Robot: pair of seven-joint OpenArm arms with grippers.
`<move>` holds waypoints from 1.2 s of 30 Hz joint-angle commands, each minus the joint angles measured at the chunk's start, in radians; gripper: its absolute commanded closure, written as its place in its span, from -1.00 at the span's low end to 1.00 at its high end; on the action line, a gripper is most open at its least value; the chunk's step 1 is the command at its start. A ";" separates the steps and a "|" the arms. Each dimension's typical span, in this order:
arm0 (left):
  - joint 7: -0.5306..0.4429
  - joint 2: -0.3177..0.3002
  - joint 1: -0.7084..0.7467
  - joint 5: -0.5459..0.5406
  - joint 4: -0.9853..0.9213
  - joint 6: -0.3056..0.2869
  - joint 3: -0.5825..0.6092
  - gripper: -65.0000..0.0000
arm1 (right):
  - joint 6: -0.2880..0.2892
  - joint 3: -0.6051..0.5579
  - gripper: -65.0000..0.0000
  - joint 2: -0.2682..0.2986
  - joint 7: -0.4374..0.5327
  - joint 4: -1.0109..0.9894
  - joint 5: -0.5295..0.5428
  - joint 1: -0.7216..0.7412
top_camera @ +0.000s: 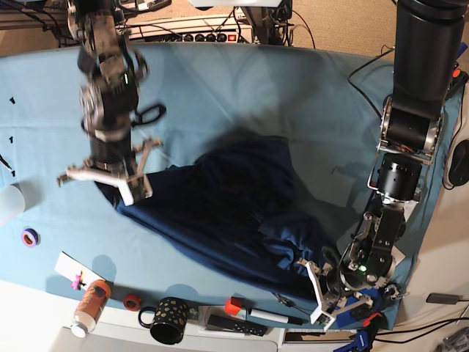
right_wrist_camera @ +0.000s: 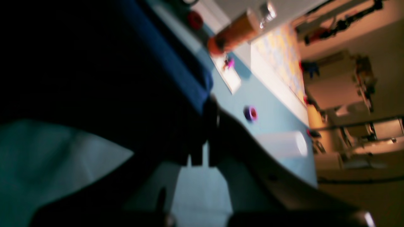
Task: Layout the t-shirt on the table in an organized manner, then fold the t-shirt properly
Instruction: 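Pull the shirt edges apart with both grippers and release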
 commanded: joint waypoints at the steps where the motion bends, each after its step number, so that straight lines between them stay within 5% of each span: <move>1: -0.013 -0.015 -0.036 0.007 0.014 0.018 -0.006 1.00 | -0.013 0.006 1.00 0.018 0.018 0.038 -0.033 -0.011; 10: 0.001 -0.071 0.011 -0.013 0.018 0.011 -0.006 1.00 | -0.015 0.006 1.00 0.102 -0.006 0.038 -0.067 -0.162; 18: 0.069 -0.158 0.113 -0.148 0.178 -0.100 -0.026 1.00 | -0.016 0.006 1.00 0.119 0.081 0.038 -0.082 -0.151; 26: 0.014 -0.136 0.141 -0.143 0.303 -0.086 -0.109 1.00 | -0.032 0.006 1.00 0.110 0.195 0.038 -0.014 0.018; 36: -0.021 -0.038 0.071 -0.071 0.286 -0.026 -0.107 1.00 | -0.043 0.006 1.00 0.042 0.326 -0.579 0.024 0.418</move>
